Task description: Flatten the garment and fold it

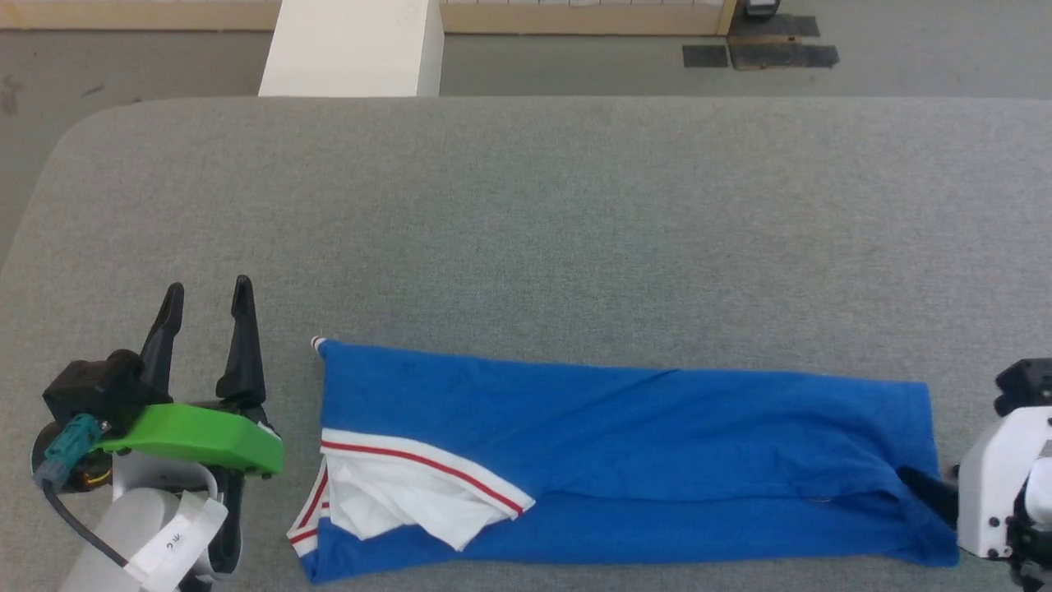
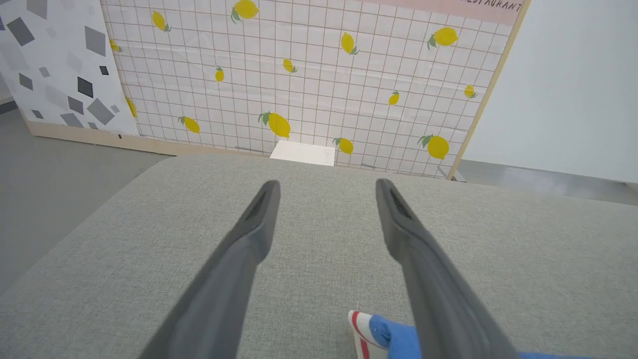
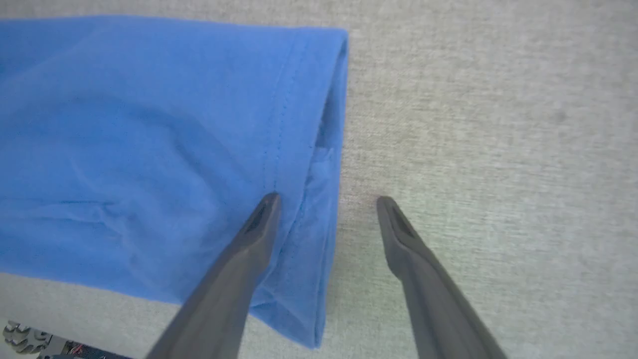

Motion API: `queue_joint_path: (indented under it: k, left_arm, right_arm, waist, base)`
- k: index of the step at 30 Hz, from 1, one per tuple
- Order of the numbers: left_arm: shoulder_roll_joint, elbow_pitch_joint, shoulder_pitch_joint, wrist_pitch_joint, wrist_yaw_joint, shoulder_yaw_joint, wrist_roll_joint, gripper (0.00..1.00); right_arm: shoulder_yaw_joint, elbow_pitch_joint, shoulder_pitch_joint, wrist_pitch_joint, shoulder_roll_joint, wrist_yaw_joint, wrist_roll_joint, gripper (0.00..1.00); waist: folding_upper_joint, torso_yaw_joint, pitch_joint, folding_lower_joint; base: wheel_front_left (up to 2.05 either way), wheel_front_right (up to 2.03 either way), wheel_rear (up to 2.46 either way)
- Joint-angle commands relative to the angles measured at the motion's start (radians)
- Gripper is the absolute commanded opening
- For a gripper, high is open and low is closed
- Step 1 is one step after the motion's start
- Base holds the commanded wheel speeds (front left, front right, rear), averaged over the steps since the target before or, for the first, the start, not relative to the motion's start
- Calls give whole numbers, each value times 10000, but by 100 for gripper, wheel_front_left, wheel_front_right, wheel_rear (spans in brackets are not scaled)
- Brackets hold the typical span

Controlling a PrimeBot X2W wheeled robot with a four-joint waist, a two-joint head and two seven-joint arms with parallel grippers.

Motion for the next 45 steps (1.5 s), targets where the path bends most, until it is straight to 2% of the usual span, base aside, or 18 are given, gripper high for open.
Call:
queue_joint_path:
  k: [1, 11, 19, 20, 21, 22, 32, 41, 45]
  left_arm:
    - [-128, 52, -171, -89, -52, 60, 23, 100]
    - [-506, 159, -47, -182, -200, 369, 140, 100]
    - [-624, 62, 7, -192, -255, 475, 318, 100]
    - [-627, 53, 21, -193, -252, 486, 370, 100]
    - [-640, 39, 35, -193, -253, 505, 400, 100]
    - [-657, 41, 67, -194, -261, 519, 407, 100]
    - [-630, 53, 190, -195, -305, 548, 474, 100]
    - [-550, 10, 188, -147, -269, 511, 504, 100]
    - [-518, -4, 192, -136, -253, 476, 521, 100]
  right_arm:
    - [153, 91, -72, -124, -54, -13, 147, 100]
    - [1607, 373, -504, -436, -107, -13, 1143, 100]
    - [2031, 678, -724, -514, -372, -13, 1293, 100]
    - [2043, 769, -725, -433, -414, -13, 1271, 40]
    - [2059, 813, -728, -379, -449, -13, 1248, 16]
    - [2011, 882, -731, -333, -464, -13, 1250, 0]
    - [958, 1349, -774, -31, -834, -13, 726, 0]
    - [-1061, 1907, -878, 166, -1106, -13, -451, 0]
    - [-1924, 1997, -930, 342, -1005, -13, -1164, 0]
  waist:
    - [0, 78, 151, 0]
    - [0, 101, 270, 0]
    - [0, 123, 302, 0]
    - [0, 120, 289, 0]
    - [0, 117, 276, 0]
    - [0, 107, 262, 0]
    - [0, 46, 237, 0]
    - [0, 25, 318, 0]
    - [0, 11, 305, 0]
  base:
    - [0, 0, 0]
    - [0, 0, 0]
    - [0, 0, 0]
    - [0, 0, 0]
    - [0, 0, 0]
    - [0, 0, 0]
    - [0, 0, 0]
    - [0, 0, 0]
    - [0, 0, 0]
